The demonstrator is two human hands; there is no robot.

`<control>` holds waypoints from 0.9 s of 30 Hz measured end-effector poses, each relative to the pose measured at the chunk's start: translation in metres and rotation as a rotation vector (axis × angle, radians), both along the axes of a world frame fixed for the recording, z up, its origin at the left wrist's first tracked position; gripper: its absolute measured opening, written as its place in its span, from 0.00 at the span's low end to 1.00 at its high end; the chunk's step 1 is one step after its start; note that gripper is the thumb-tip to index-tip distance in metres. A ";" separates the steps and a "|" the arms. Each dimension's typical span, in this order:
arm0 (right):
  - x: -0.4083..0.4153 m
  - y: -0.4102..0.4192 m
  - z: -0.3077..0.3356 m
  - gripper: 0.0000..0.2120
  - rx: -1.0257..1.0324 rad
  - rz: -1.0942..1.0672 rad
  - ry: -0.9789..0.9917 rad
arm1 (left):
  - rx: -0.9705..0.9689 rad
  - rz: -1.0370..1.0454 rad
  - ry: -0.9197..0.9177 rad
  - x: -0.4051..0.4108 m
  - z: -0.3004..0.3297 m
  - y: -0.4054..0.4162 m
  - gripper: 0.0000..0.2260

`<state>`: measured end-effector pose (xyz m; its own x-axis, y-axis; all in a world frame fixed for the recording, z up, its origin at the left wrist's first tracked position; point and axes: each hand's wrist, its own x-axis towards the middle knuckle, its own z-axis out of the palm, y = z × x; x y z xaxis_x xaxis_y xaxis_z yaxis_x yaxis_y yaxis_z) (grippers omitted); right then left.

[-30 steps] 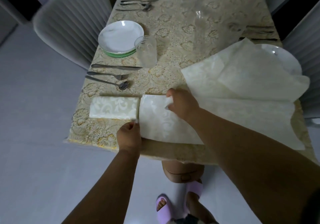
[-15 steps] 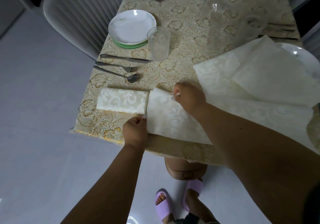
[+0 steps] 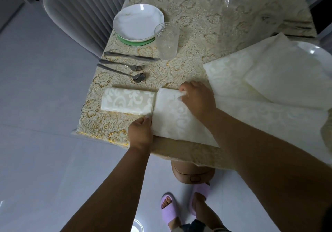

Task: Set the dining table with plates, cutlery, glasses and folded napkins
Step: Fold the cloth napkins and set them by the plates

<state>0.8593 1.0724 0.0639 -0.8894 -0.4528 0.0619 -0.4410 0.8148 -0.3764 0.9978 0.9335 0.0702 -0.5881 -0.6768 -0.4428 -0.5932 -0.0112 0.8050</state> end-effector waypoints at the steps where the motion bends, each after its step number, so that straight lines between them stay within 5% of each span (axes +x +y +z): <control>1: 0.009 0.004 -0.005 0.15 -0.023 -0.002 0.054 | 0.043 0.011 0.006 -0.001 0.002 0.000 0.17; 3: 0.026 0.010 -0.014 0.18 -0.044 0.048 0.093 | 0.058 -0.025 -0.014 -0.002 0.005 0.000 0.19; 6: 0.037 0.016 -0.024 0.23 -0.106 0.150 -0.024 | 0.002 -0.118 -0.028 -0.003 0.008 0.002 0.08; 10: 0.037 0.021 0.003 0.18 -0.377 -0.063 -0.315 | -0.055 -0.163 0.044 -0.011 0.024 0.014 0.08; 13: 0.038 0.034 0.039 0.18 -0.633 -0.368 -0.724 | -0.011 -0.190 0.162 -0.025 0.044 0.036 0.08; 17: 0.033 0.070 0.090 0.35 -0.891 -0.477 -1.201 | 0.027 -0.342 0.286 -0.043 0.072 0.089 0.06; 21: 0.028 0.123 0.116 0.22 -0.943 -0.534 -1.124 | 0.001 -0.673 0.406 -0.050 0.088 0.151 0.06; 25: 0.028 0.180 0.121 0.07 -0.709 -0.714 -0.789 | 0.108 -0.917 0.466 -0.051 0.086 0.188 0.09; 27: 0.029 0.208 0.118 0.09 -0.670 -0.777 -0.690 | -0.167 -0.908 0.578 -0.056 0.071 0.195 0.18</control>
